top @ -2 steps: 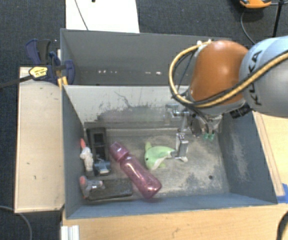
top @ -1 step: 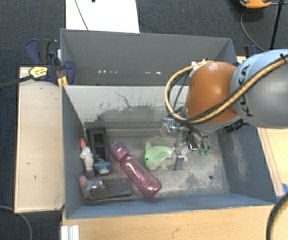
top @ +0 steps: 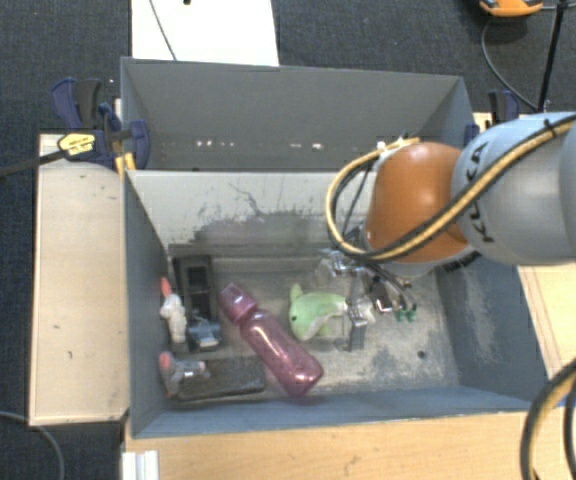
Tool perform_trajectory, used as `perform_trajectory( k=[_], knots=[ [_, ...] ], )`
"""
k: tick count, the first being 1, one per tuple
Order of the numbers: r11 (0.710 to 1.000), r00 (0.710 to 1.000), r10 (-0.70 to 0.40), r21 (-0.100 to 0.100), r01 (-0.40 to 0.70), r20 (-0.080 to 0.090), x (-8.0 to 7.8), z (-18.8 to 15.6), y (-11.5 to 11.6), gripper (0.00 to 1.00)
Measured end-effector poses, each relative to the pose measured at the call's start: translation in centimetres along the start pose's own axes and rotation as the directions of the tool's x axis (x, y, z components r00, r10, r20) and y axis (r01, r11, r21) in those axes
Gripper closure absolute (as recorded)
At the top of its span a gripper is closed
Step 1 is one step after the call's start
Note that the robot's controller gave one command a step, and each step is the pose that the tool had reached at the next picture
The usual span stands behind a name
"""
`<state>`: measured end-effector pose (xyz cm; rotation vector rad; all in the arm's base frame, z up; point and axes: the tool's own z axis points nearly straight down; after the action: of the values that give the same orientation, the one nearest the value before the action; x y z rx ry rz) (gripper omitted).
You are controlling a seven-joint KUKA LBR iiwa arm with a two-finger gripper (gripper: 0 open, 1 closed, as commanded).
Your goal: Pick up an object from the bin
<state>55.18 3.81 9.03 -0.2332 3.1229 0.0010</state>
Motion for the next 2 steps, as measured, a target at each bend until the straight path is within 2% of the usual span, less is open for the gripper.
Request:
perform_trajectory(
  k=[1, 2],
  knots=[
    [1.0, 1.0, 0.022, -0.002, -0.022, 0.001, -1.21, 1.95, -0.13, 1.0],
    [1.0, 1.0, 0.023, -0.002, -0.023, 0.001, -1.21, 1.95, -0.13, 1.0]
  ],
)
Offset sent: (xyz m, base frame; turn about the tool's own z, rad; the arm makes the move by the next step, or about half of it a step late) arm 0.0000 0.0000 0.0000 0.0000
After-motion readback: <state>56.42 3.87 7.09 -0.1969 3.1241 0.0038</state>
